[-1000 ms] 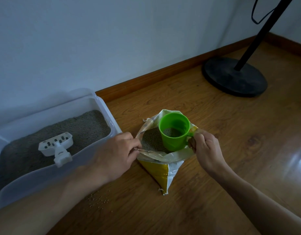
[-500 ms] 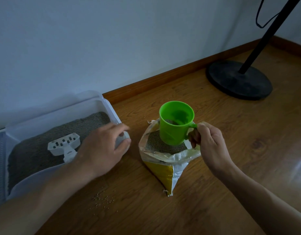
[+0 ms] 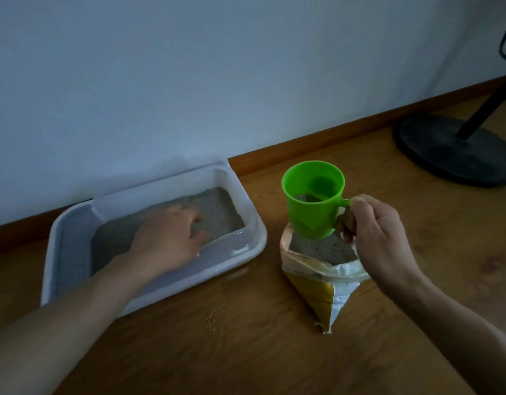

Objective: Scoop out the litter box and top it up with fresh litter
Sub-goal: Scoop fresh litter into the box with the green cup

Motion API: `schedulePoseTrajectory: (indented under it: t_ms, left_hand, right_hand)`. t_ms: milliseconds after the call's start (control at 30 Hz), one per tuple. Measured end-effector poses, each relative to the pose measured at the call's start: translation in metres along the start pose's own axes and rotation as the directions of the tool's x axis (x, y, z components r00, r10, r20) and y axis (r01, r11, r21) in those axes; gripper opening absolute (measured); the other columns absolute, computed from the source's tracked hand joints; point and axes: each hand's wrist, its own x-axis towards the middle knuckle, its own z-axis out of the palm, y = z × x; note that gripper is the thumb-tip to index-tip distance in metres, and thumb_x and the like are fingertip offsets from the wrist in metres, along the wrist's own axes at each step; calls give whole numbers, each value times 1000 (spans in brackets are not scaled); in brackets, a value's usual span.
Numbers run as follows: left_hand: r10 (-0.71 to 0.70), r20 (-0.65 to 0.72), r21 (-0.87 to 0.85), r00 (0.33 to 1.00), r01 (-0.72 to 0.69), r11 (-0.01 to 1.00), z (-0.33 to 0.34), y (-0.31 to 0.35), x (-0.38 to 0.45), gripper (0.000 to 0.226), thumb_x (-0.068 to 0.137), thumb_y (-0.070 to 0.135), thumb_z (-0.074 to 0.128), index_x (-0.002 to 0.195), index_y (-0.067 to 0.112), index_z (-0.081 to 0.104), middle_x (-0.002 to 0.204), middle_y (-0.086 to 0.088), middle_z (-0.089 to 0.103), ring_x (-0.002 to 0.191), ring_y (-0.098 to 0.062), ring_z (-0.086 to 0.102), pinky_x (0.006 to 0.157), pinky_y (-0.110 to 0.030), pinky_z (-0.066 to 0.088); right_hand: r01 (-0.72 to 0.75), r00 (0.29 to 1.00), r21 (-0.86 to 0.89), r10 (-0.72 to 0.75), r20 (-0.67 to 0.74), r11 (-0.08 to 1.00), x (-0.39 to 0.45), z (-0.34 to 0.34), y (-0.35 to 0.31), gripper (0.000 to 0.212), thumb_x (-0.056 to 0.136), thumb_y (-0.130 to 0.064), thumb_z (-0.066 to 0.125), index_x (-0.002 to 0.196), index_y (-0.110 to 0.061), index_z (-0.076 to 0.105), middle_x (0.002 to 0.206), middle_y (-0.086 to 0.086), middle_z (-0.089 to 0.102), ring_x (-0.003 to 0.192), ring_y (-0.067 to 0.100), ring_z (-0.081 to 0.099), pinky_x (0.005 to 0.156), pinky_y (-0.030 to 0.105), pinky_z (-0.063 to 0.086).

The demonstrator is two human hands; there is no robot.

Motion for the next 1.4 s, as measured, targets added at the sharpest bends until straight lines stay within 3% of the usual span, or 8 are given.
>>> schedulePoseTrajectory:
  t_ms: [267,433,533,800,967,1100,1267,1400]
  left_hand:
    - [-127,19,-18,992,127,992,-12,-44,-24,39,99,41,51,136,27,56,124,-8,63,105,-23,60,87,-36,51]
    - [-111,114,-111,987,123,986,-14,-51,-24,39,104,40,40,140,29,51,120,-8,67,74,-9,59,70,-30,48]
    - [-89,173,-129,981,112,985,-10,-50,-12,37,106,36,36,138,27,53,128,-5,64,87,-14,57,78,-31,46]
    - [-182,136,-169,974,204,964,7,-42,18,25,90,45,65,97,22,73,96,1,61,87,-17,56,70,-26,37]
    - [-262,172,-56,950,275,960,7,-28,36,34,80,49,70,82,15,72,91,-3,70,91,-23,67,77,-30,53]
    - [-301,233,-61,925,323,944,3,-23,44,24,75,37,73,73,13,66,66,-3,68,59,-19,66,52,-26,51]
    - [-238,109,-94,965,248,964,-12,-35,8,28,81,32,76,99,21,60,121,-8,66,87,-22,60,65,-29,53]
    - [-166,39,-111,985,169,979,-22,-50,-17,30,91,27,66,114,22,47,125,-10,64,84,-19,64,66,-33,58]
  right_hand:
    - [-41,992,111,27,125,993,-1,46,-27,39,103,-14,33,66,-8,45,63,10,40,60,26,37,57,43,32]
    - [-40,973,123,11,232,992,8,80,-19,40,101,-20,39,71,4,51,74,25,50,69,28,47,66,45,41]
    - [-114,946,168,55,320,979,11,91,-12,39,103,-15,41,75,7,58,74,14,58,74,16,54,72,30,45]
    - [-173,925,224,80,371,959,18,103,-4,39,102,-14,41,77,8,62,75,8,62,77,14,58,75,29,47]
    - [-158,932,223,71,355,962,19,109,-6,40,102,-15,41,76,6,63,73,5,62,75,12,57,73,26,48]
    - [-157,933,214,74,353,964,19,108,-7,41,103,-17,40,76,5,62,75,4,62,77,14,57,77,32,47]
    - [-147,939,218,67,337,965,20,105,-9,40,102,-17,41,76,6,61,75,5,62,78,17,56,79,36,47]
    - [-145,943,223,67,326,964,22,106,-10,40,103,-15,41,75,6,61,74,7,61,75,14,57,75,32,47]
